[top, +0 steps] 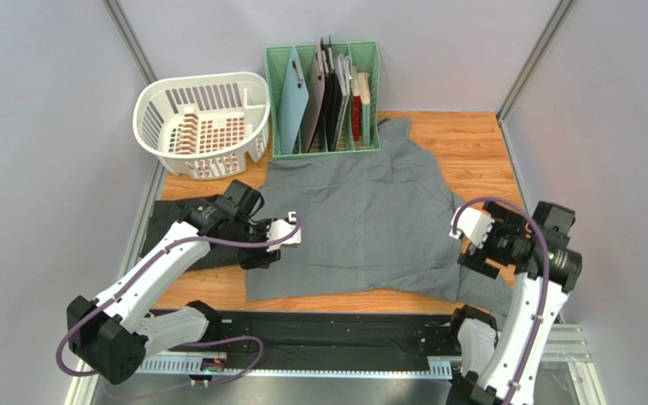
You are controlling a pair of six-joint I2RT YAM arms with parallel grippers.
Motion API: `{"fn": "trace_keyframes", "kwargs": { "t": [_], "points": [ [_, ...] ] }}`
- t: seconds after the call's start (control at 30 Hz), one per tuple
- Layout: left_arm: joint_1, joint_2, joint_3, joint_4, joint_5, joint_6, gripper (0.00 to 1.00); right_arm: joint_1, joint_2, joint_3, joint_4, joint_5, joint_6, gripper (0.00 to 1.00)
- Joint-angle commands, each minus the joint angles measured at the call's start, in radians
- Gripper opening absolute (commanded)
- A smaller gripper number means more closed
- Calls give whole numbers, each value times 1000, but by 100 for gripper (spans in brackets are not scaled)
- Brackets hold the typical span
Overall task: Fold and stack the long sleeve shirts
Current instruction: Flatten the shirt out
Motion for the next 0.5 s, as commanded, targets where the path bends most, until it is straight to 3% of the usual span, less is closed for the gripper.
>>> {"fn": "trace_keyframes", "kwargs": {
  "t": [0.0, 0.07, 0.1, 0.2, 0.3, 0.47],
  "points": [
    [5, -2, 81, -84, 31, 31, 57, -1, 191, 170, -284, -70, 93, 100],
    [5, 23, 89, -40, 27, -32, 56, 1, 284, 212, -252, -108, 193, 98],
    [8, 62, 89, -17, 18, -55, 55, 11, 326, 229, -199, -124, 330, 95],
    [9, 177, 114, 65, -38, -152, 52, 100, 544, 293, -125, -78, 561, 77],
    [9, 305, 163, 92, -62, -208, 50, 162, 733, 347, -97, -33, 693, 65],
    [35, 445, 221, 129, -85, -267, 46, 215, 920, 407, 73, -3, 903, 63]
  ]
}}
